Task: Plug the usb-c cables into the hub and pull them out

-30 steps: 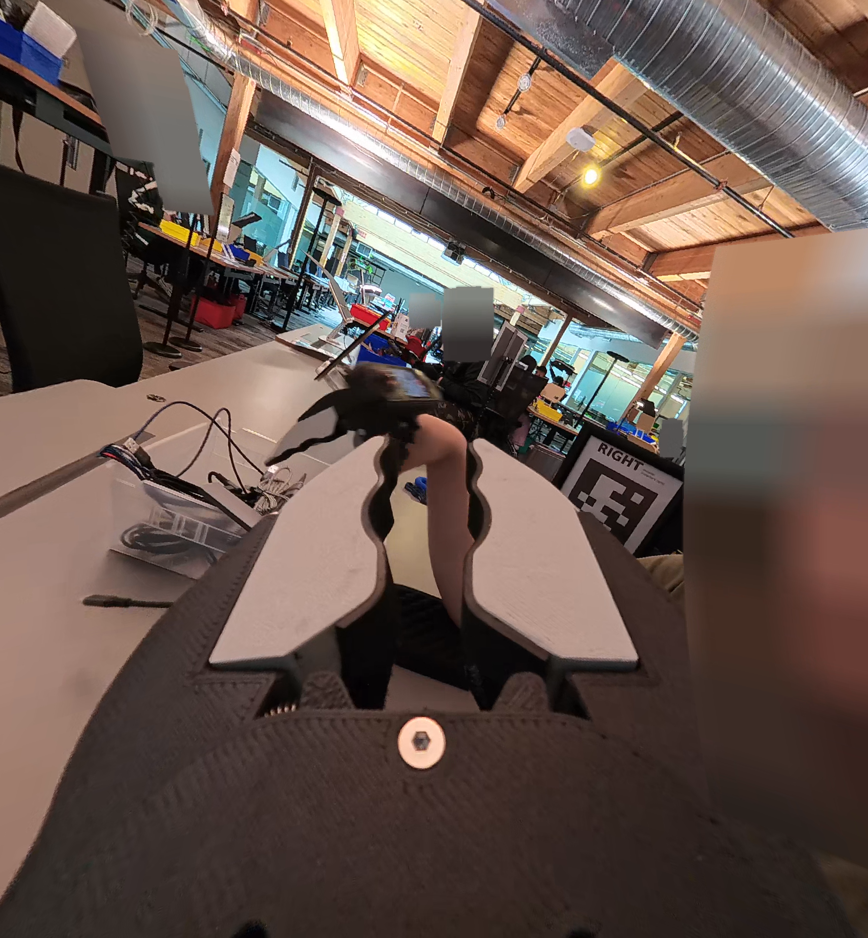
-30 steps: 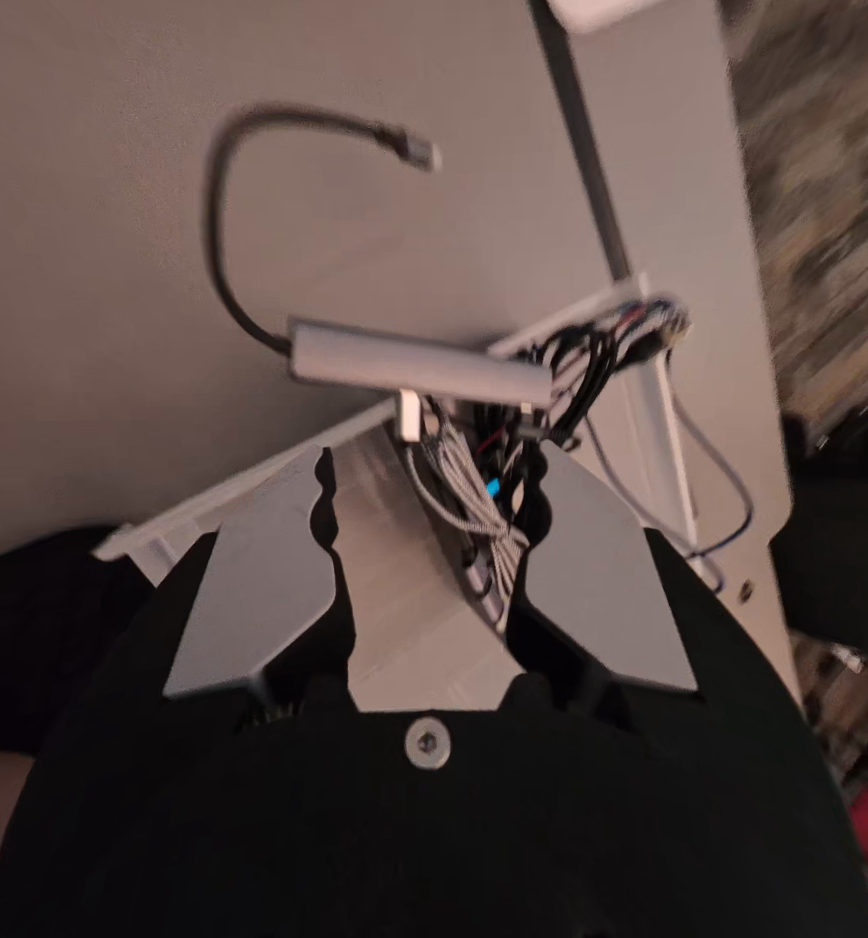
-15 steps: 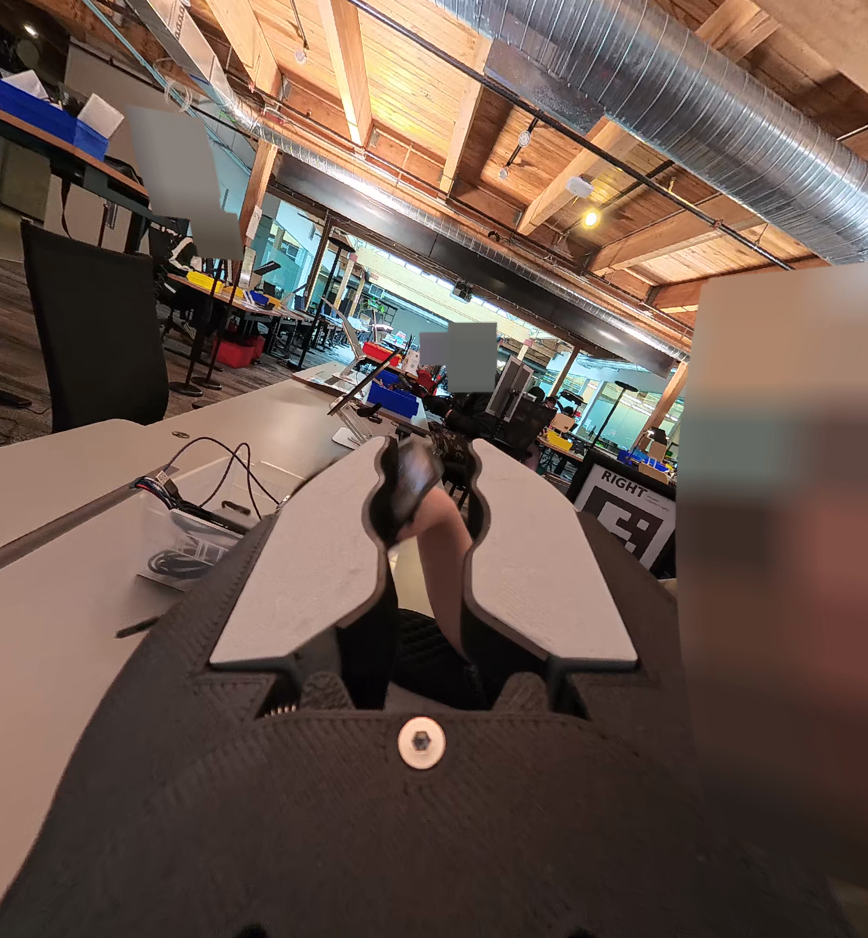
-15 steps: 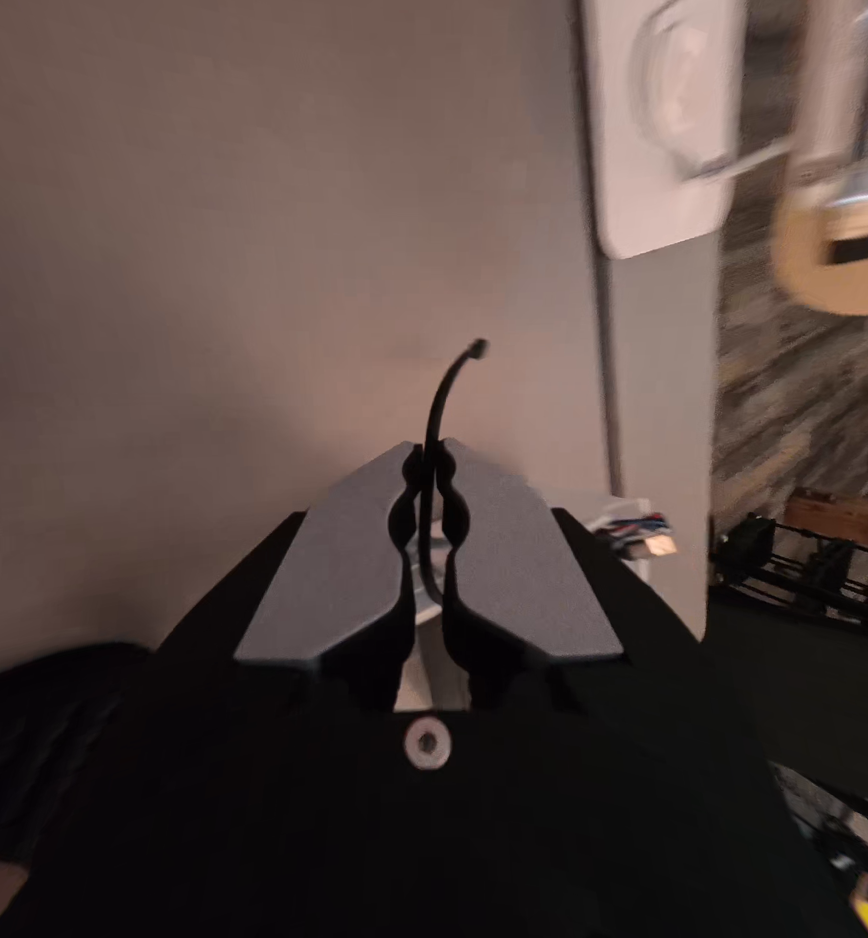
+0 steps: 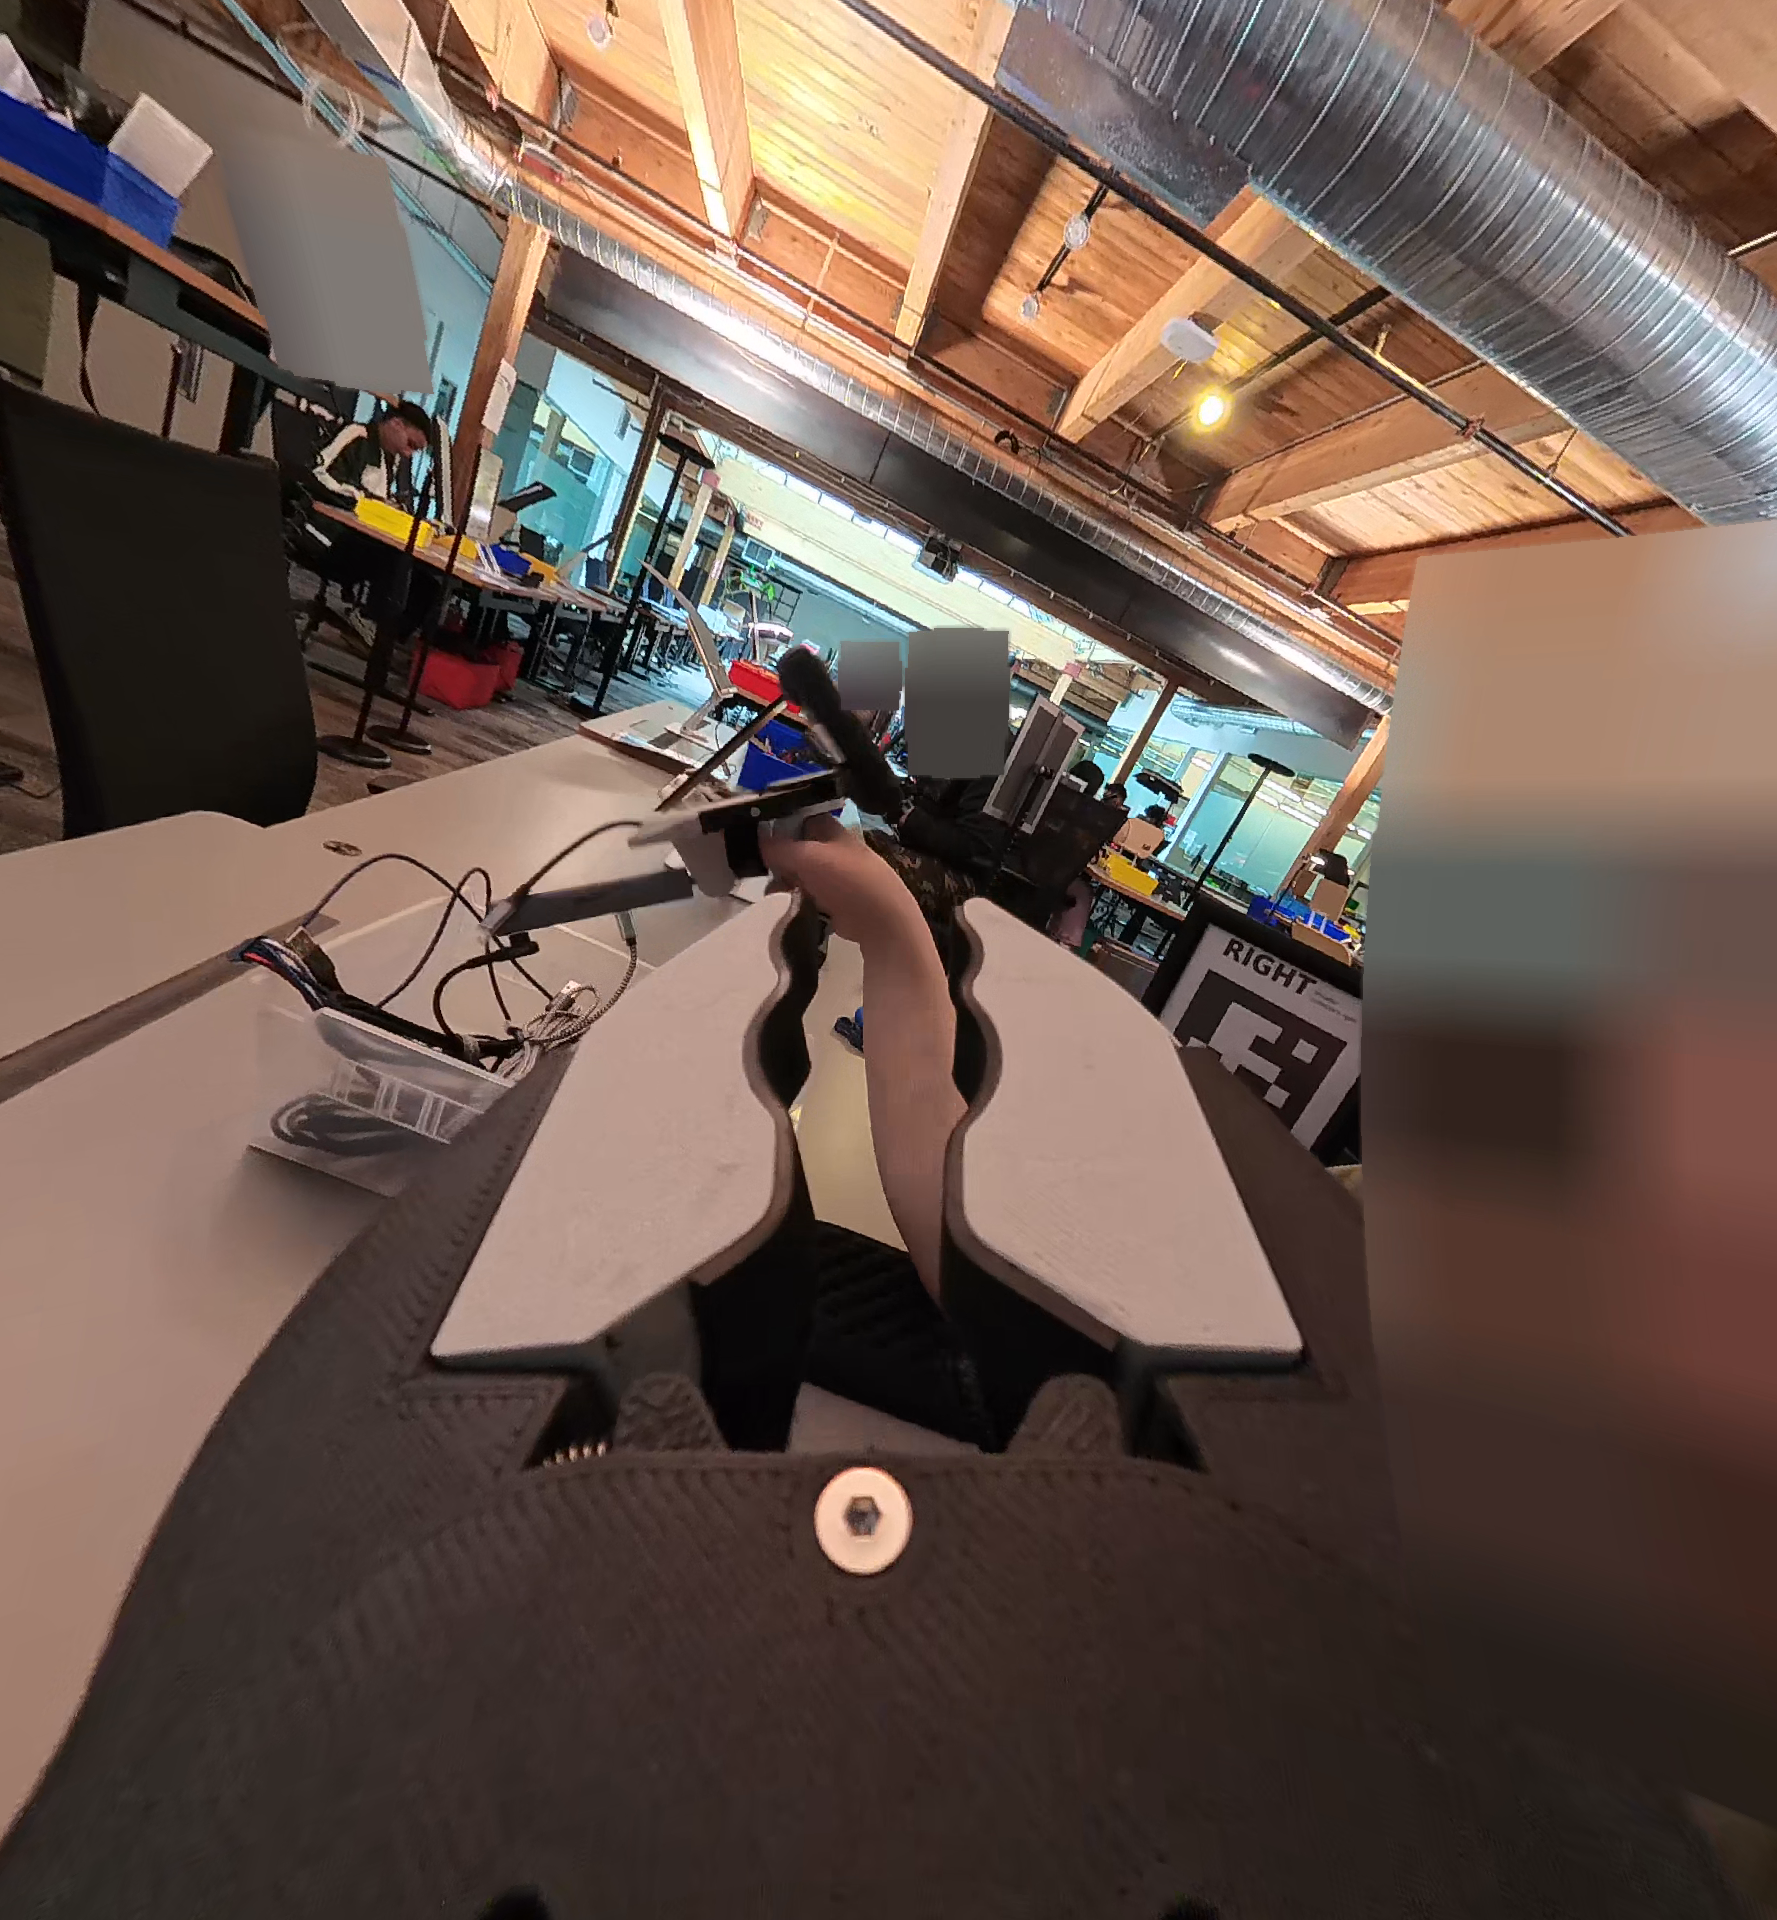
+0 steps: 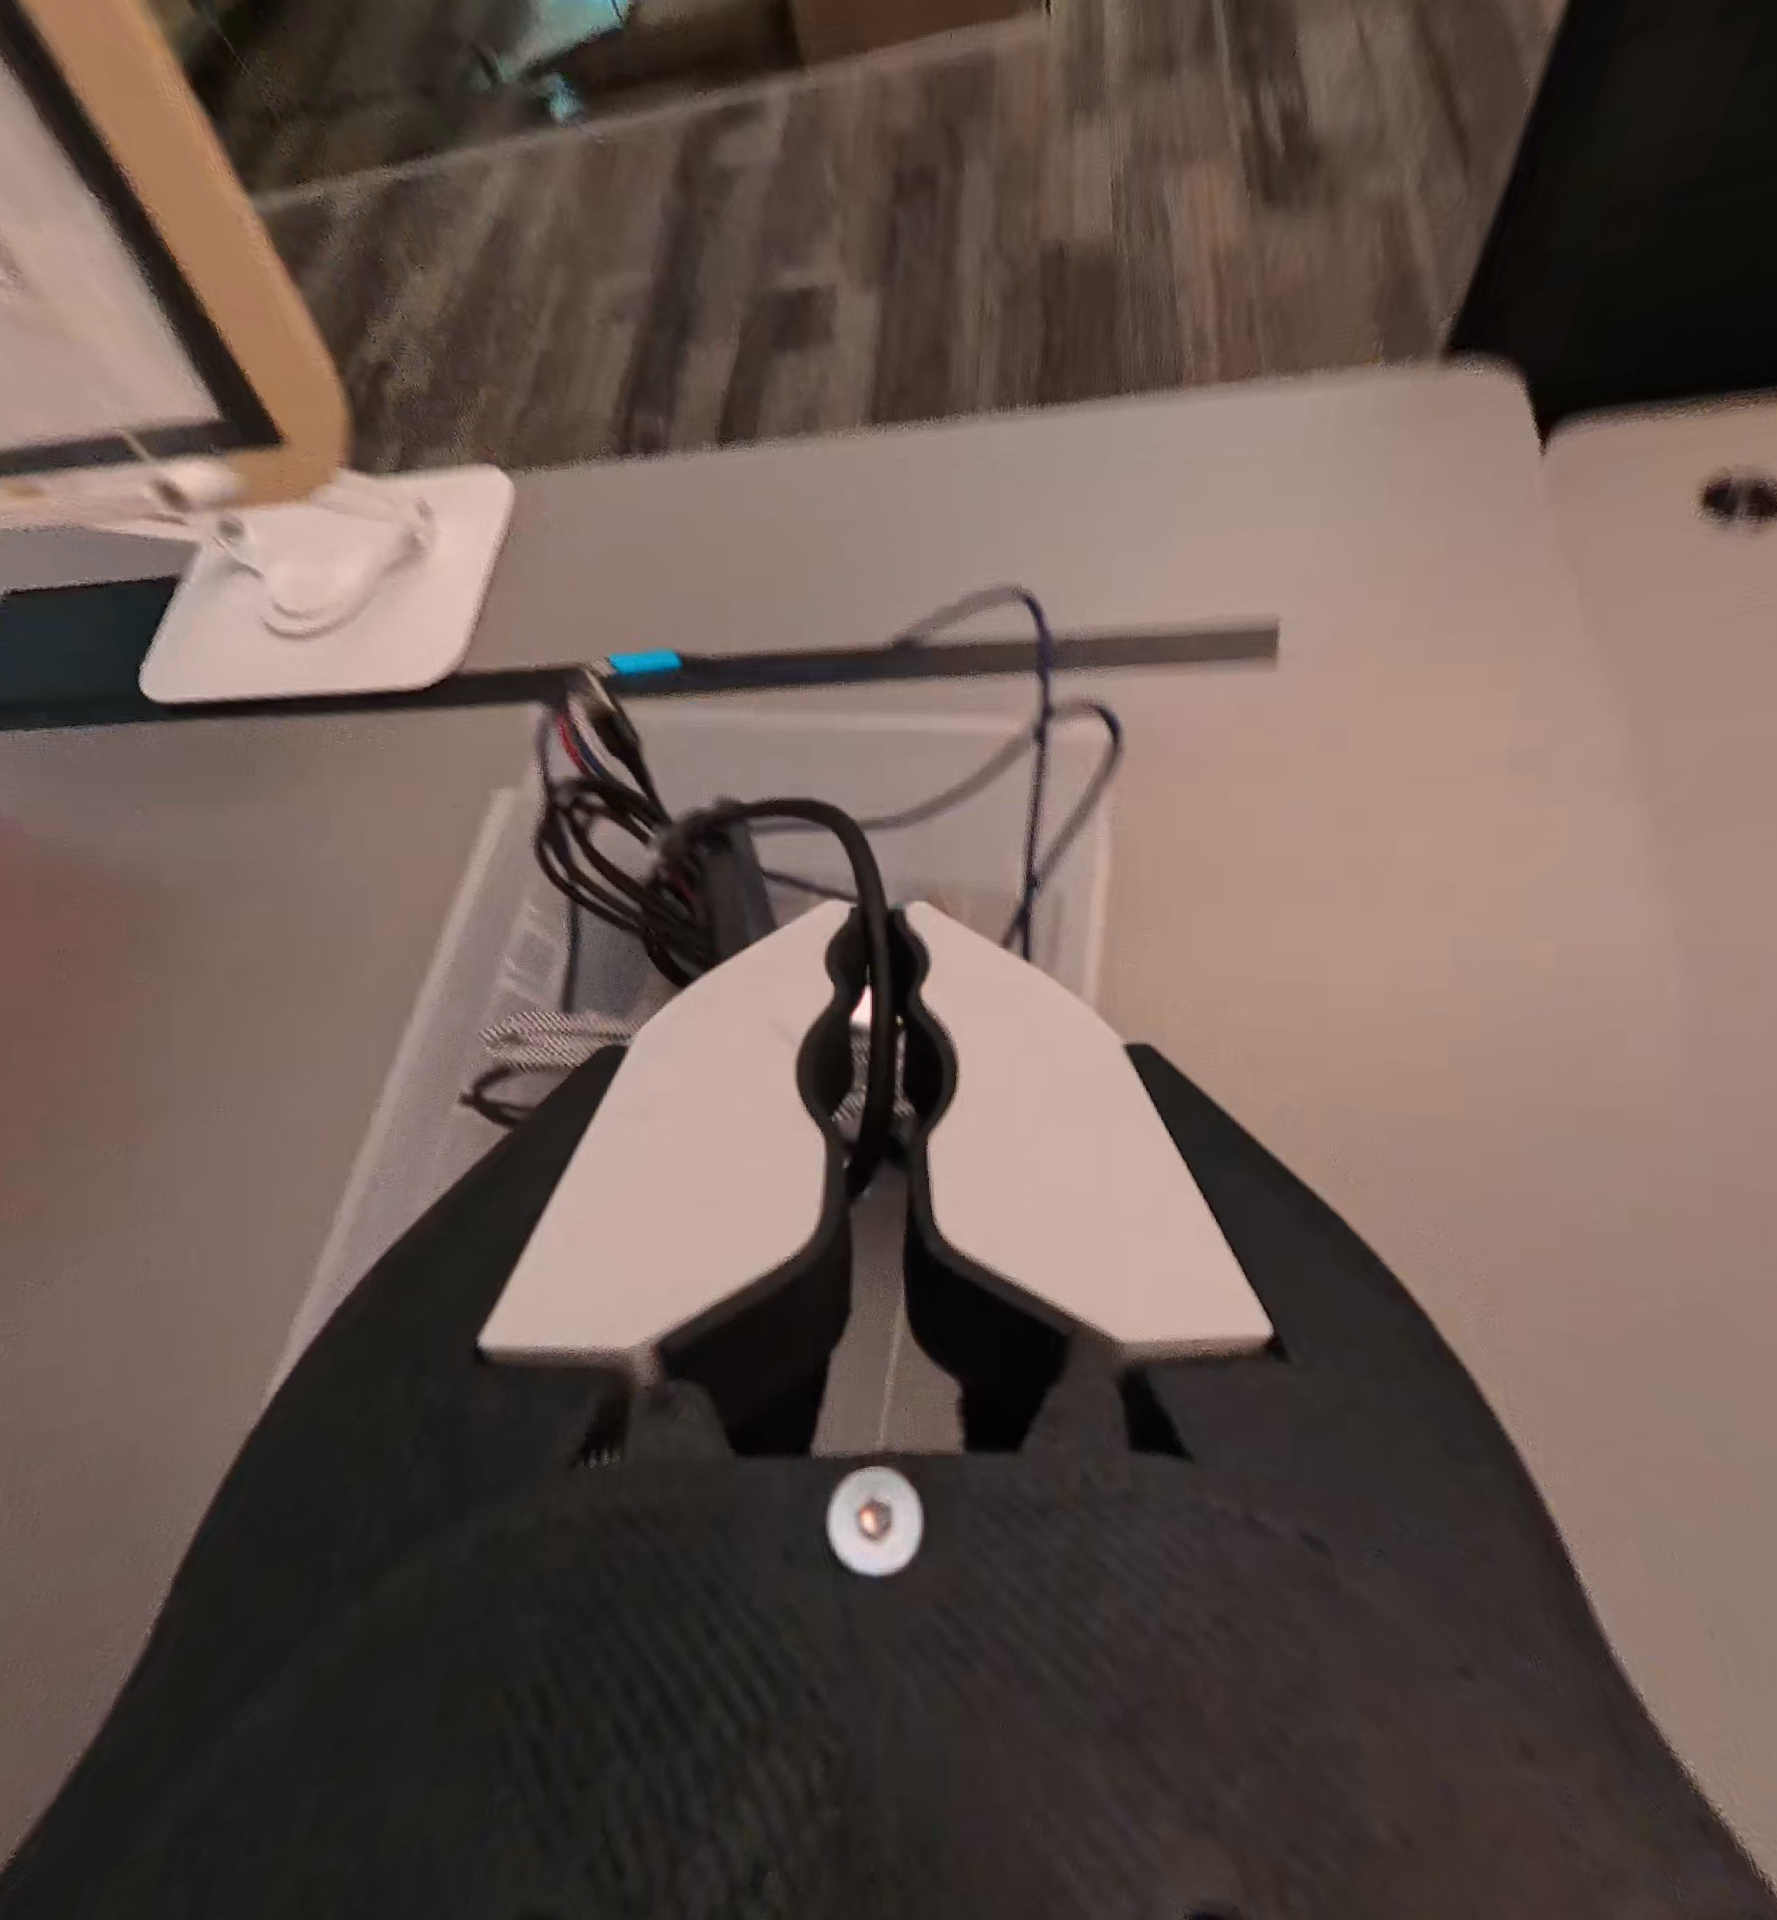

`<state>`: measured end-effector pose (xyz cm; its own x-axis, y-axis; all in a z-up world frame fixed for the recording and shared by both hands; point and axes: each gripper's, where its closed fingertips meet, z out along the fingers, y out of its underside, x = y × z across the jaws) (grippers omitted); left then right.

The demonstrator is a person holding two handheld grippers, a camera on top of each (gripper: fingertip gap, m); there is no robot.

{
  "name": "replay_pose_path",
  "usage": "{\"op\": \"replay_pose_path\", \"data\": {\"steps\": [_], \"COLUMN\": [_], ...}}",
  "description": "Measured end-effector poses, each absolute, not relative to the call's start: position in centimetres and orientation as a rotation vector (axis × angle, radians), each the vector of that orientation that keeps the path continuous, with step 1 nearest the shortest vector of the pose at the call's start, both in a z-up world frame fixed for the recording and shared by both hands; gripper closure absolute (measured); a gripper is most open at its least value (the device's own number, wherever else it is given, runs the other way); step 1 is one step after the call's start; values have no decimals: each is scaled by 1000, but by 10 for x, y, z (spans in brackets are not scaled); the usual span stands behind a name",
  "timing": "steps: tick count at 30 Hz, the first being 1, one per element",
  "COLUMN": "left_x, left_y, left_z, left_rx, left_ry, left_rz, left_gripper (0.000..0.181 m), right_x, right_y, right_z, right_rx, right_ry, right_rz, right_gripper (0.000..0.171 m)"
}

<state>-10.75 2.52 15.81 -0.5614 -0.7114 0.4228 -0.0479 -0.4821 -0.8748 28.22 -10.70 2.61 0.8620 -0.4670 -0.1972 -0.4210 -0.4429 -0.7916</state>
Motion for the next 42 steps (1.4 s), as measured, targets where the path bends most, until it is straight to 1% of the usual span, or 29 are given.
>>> {"op": "replay_pose_path", "data": {"steps": [1,3,7,11,13,17,21,25,27,31,34,37,42], "left_x": [-107,-105,-101,-98,-97,-96,-96,-97,-98,-101,-108,-116,-136], "left_y": [25,25,25,22,21,20,19,16,15,17,22,34,71], "left_z": [157,155,151,147,146,144,144,144,145,148,154,159,157], "left_rx": [-1147,-1155,-1177,-1191,-1197,-1206,-1206,-1203,-1201,-1195,-1181,-1184,-1312], "left_ry": [1272,1274,1277,1291,1299,1309,1311,1319,1326,1325,1301,1265,1207], "left_rz": [-2090,-2093,-2099,-2098,-2097,-2099,-2105,-2120,-2126,-2118,-2114,-2066,-1826], "left_gripper": [158,158,158,158,158,158,158,158,158,158,157,156,150], "right_x": [289,298,300,303,299,299,302,309,310,306,307,310,311], "right_y": [-116,-126,-120,-122,-113,-103,-98,-93,-87,-83,-88,-104,-134], "right_z": [14,-3,-22,-60,-68,-73,-80,-81,-75,-55,-35,-26,-15], "right_rx": [-2122,-2147,-2141,-2338,-2381,-2437,-2494,-2504,-2464,-2386,-2339,-2378,-2442], "right_ry": [684,712,702,709,615,442,137,28,17,-16,-2,52,216], "right_rz": [-31,22,169,112,114,3,-256,-446,-485,-522,-575,-636,-638], "right_gripper": [167,166,167,168,169,168,163,155,139,123,120,119,116]}}
